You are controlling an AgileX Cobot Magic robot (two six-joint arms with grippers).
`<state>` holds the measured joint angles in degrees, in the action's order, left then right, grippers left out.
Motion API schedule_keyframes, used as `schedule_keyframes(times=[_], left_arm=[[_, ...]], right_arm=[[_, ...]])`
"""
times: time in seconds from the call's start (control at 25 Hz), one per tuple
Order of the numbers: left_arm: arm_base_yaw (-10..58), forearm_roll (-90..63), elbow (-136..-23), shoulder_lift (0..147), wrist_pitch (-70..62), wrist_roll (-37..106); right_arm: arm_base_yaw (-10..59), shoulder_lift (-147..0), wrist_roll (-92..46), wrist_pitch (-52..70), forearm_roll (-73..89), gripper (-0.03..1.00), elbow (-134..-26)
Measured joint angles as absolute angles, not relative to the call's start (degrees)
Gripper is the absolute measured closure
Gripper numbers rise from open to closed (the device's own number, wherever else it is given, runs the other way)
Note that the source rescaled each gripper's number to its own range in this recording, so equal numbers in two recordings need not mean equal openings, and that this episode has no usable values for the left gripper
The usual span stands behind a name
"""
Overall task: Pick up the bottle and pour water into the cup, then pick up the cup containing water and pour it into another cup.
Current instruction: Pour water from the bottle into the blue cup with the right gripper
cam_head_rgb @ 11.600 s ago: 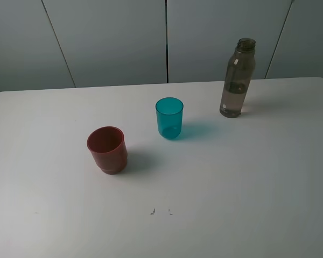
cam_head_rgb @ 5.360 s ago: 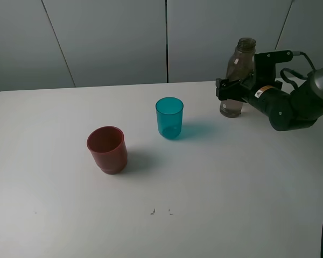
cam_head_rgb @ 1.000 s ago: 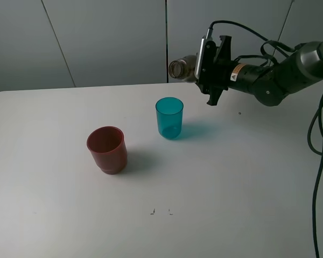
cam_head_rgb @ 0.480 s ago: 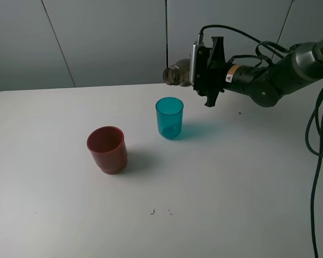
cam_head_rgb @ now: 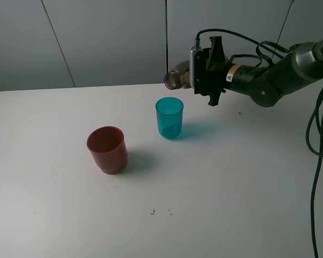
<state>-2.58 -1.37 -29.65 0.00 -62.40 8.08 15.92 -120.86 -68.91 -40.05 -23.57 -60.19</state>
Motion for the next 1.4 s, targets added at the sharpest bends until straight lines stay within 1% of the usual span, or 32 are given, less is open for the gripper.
schedule_keyframes(times=[0.76, 1.4], left_arm=[[-2.6, -1.4, -29.7, 0.0, -62.4, 8.2], [-2.6, -1.4, -29.7, 0.0, -62.4, 8.2]], right_arm=[[15.9, -120.9, -75.5, -40.3, -23.6, 0.96, -60.2], [15.9, -120.9, -77.3, -40.4, -23.6, 0.96, -61.3]])
